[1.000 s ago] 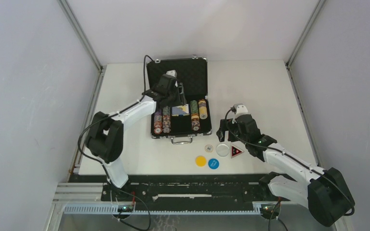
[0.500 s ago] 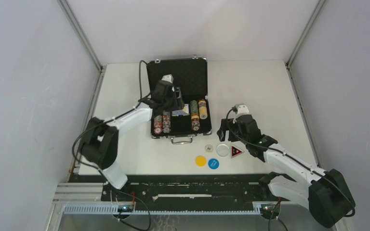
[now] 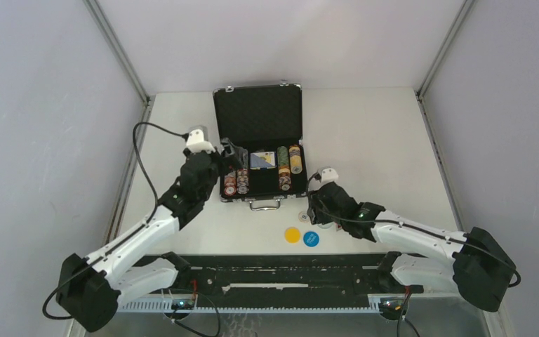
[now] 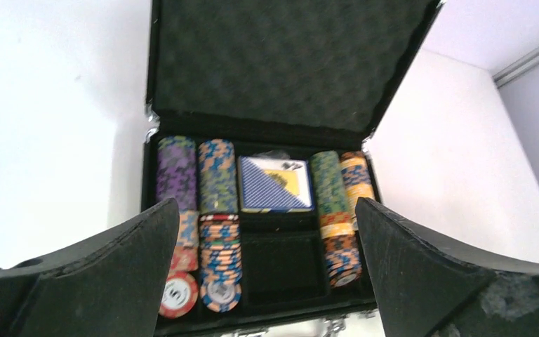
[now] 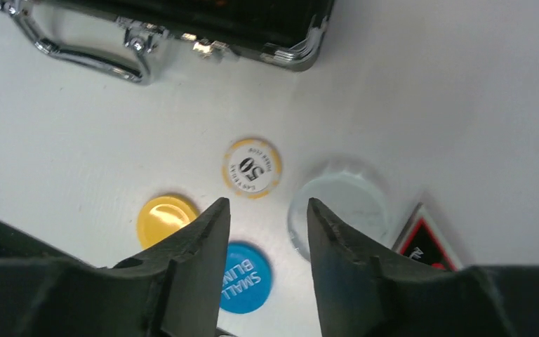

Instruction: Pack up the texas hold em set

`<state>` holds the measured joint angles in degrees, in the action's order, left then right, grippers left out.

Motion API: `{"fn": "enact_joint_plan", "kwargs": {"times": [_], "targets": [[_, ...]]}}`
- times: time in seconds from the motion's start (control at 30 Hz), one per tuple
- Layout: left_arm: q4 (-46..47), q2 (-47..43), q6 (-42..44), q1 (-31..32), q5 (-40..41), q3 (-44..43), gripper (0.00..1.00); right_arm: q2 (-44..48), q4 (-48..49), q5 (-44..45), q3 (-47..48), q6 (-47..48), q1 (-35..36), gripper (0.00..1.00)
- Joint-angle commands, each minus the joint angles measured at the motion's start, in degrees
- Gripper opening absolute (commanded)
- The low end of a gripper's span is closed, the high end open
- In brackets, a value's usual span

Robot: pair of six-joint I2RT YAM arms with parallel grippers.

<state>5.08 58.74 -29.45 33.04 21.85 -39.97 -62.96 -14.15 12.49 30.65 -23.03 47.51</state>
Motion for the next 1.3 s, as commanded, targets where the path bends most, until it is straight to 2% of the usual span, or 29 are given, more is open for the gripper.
{"fn": "enact_joint_plan", "kwargs": {"times": [0.0,0.07,0.1,0.2,0.23,0.33,0.47,0.73,1.27], "targets": [[0.57,-4.66,0.33,0.19,4.03,5.23,0.98,-0.71,-0.37,4.24,2.22,-5.16,4.82,0.44],[-0.65,-6.09,-0.67,0.19,2.93,6.63,0.91,-0.84,-1.15,5.77,2.22,-6.18,7.55,0.41],[-1.28,-6.75,-1.20,0.19,2.56,7.22,0.90,-0.85,-1.94,6.49,2.22,-7.15,8.89,0.46],[-2.52,-8.33,-1.96,0.19,1.17,8.48,0.90,-0.91,-4.40,6.73,2.22,-10.68,12.10,0.74],[-2.98,-8.71,-2.01,0.19,0.63,8.79,0.90,-1.00,-5.07,6.93,2.22,-11.75,13.18,0.80],[-4.33,-9.36,-1.76,0.19,0.05,8.93,0.91,-1.63,-7.12,9.06,2.24,-15.41,16.72,0.86],[-4.43,-9.35,-2.13,0.23,-0.39,9.21,0.91,-4.12,-9.85,10.85,2.44,-19.05,19.28,0.86],[-4.73,-9.30,-2.51,0.19,-1.10,9.53,0.91,-10.73,-13.88,13.94,4.52,-24.27,22.61,0.77],[-4.80,-7.04,-2.35,0.19,-1.97,8.94,0.92,-14.48,-12.47,14.27,4.96,-24.68,22.29,0.61]]}}
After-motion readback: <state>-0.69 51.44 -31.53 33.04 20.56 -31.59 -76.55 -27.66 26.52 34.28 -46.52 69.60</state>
